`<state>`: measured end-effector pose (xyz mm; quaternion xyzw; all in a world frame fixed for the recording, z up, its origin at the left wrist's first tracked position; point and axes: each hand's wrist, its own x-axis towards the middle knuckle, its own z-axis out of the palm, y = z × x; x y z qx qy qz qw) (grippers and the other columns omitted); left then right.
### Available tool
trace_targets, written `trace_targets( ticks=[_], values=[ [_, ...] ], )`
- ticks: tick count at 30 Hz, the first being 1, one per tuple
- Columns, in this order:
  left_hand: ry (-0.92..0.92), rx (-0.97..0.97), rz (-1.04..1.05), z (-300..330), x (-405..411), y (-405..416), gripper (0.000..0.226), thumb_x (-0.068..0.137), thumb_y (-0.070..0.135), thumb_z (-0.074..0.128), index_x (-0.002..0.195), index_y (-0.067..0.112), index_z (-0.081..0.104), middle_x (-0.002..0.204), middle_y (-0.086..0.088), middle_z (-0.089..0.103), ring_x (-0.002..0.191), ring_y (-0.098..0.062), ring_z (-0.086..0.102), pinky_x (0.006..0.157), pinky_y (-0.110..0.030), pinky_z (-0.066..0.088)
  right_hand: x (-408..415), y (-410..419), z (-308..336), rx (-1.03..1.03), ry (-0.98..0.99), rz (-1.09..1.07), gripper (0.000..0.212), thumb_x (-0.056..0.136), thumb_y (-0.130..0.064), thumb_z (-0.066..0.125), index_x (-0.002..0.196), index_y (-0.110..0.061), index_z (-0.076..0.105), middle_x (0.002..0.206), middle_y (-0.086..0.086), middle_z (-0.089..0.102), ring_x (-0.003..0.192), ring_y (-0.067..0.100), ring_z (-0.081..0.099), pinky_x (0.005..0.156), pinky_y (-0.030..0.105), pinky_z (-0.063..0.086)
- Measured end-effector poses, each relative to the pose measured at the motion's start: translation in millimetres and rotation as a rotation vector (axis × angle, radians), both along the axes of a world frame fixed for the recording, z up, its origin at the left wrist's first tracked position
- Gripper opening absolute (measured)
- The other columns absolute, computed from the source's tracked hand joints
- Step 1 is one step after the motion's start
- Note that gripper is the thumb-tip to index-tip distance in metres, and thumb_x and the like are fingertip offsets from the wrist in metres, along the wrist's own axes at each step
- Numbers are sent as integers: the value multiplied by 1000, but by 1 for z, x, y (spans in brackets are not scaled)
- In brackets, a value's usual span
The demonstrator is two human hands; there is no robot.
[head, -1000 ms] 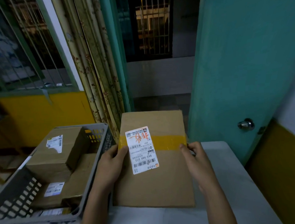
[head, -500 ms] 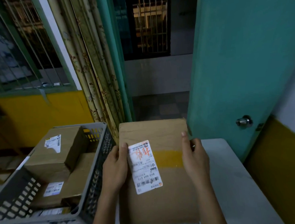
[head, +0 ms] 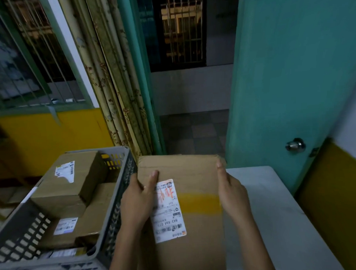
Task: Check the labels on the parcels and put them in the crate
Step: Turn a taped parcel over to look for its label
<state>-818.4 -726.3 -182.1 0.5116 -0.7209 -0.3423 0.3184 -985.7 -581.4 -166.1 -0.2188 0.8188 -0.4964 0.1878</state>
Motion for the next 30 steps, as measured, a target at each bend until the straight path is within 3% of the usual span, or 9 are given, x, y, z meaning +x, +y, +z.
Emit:
trace_targets(
  ticks=[3, 6, 10, 14, 17, 20, 25, 27, 30],
  values=[
    [73, 16, 39, 0, 9, -11, 80, 76, 94, 39, 109, 24, 61, 85, 2, 71, 80, -19, 68, 77, -44, 56, -5, 4, -5, -188, -130, 13, 56, 100, -63, 34, 89, -19, 69, 94, 1, 71, 95, 20, 66, 88, 41, 51],
    [159, 17, 35, 3, 14, -14, 62, 86, 79, 47, 87, 18, 61, 78, -2, 69, 77, -24, 67, 71, -42, 51, -11, 2, -19, -240, -127, 51, 31, 97, -55, 54, 113, -31, 66, 116, -6, 68, 117, 20, 61, 94, 38, 50],
    [218, 78, 14, 2, 14, -17, 54, 95, 66, 51, 86, 15, 66, 75, -5, 73, 75, -24, 70, 73, -44, 53, -12, 3, -27, -250, -398, 129, 82, 78, -78, 48, 151, -44, 36, 142, -8, 52, 132, 23, 51, 110, 50, 43],
    [202, 99, -10, 6, 8, -13, 55, 93, 69, 46, 95, 17, 67, 78, -4, 73, 79, -22, 71, 77, -43, 54, -10, 6, -27, -280, -529, 150, 83, 71, -83, 53, 139, -35, 54, 126, -4, 68, 115, 18, 64, 98, 42, 50],
    [100, 51, 20, 3, 4, -12, 82, 85, 86, 36, 132, 22, 58, 118, -4, 71, 109, -24, 66, 98, -52, 52, -7, 3, -24, -274, -494, 93, 69, 75, -78, 54, 128, -34, 59, 116, -5, 70, 107, 16, 64, 89, 38, 50],
    [-19, -59, -48, 9, 0, -2, 100, 79, 93, 31, 158, 32, 30, 167, -1, 27, 150, -25, 31, 118, -58, 33, -3, -1, -23, -299, -485, 27, 66, 77, -77, 57, 126, -34, 59, 117, -5, 68, 109, 19, 63, 100, 47, 51],
    [71, -10, -352, 27, -18, 14, 108, 74, 95, 42, 162, 38, 16, 170, 11, 15, 154, -13, 20, 124, -52, 25, 11, -11, -16, -296, -228, -39, 45, 84, -75, 55, 107, -37, 57, 102, -9, 68, 94, 12, 66, 83, 40, 57],
    [139, 46, -393, 32, -23, 16, 109, 72, 92, 53, 161, 40, 17, 166, 12, 28, 148, -7, 32, 120, -44, 35, 14, -12, -13, -263, -138, -35, 44, 85, -73, 56, 109, -35, 55, 97, -11, 67, 87, 8, 65, 73, 33, 56],
    [230, 56, -423, 34, -25, 18, 67, 84, 69, 65, 141, 59, 31, 133, 35, 49, 114, 24, 49, 93, -6, 45, 14, -11, -12, -232, -74, 10, 47, 83, -74, 55, 109, -34, 55, 93, -8, 70, 82, 9, 68, 73, 35, 59]
  ],
)
